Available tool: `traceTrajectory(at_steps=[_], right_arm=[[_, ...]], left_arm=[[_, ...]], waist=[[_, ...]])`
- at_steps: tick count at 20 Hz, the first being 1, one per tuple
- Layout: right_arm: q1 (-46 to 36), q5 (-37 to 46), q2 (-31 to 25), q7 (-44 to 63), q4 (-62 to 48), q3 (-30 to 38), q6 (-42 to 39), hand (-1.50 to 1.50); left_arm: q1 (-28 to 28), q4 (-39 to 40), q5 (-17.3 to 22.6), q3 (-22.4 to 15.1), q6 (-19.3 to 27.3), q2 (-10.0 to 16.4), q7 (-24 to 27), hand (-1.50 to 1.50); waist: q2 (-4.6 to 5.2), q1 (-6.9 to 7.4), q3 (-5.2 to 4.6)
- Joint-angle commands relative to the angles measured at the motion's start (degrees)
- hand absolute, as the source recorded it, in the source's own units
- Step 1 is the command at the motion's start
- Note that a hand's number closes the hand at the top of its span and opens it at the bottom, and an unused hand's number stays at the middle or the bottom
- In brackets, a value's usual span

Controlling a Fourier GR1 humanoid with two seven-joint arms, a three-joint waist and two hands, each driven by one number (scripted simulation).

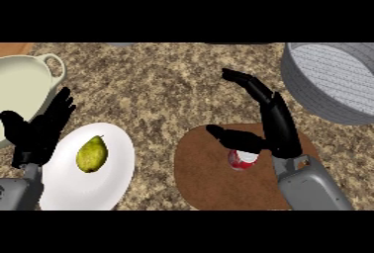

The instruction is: Pick the can from the cutting board and place it in the basket

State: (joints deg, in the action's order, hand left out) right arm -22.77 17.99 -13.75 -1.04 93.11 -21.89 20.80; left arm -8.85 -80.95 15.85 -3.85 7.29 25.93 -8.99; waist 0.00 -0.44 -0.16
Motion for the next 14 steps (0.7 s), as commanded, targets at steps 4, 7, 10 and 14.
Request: traceTrajectory(at_steps=[4,7,10,14], right_arm=[[-11.38,16.47,9.12,33.42,2.73,-5.87,0.95,-1.5],[-17.8,16.14,5.31,45.31,0.25,-3.38,-10.18,-1.5],[-21.24,18.49,-1.82,54.37,-0.13,-1.97,-19.84,-1.5],[-29.05,19.0,-5.54,67.89,-0.74,0.77,-31.85,-1.5]], left_arm=[[-0.94,3.09,0.35,1.16,-1.41,-0.34,0.46,0.0],[-1.92,2.57,0.57,1.29,-1.57,0.33,-1.27,0.0],[-1.12,1.99,0.55,1.91,-0.96,0.98,-1.9,0.0],[-1.2,2.22,-0.4,0.83,0.38,-0.74,-1.91,0.0]], waist=[[-0.58,-0.24,-0.1],[-0.75,-0.42,-0.18],[-1.52,-1.55,-0.32],[-1.36,-1.6,-0.24]])
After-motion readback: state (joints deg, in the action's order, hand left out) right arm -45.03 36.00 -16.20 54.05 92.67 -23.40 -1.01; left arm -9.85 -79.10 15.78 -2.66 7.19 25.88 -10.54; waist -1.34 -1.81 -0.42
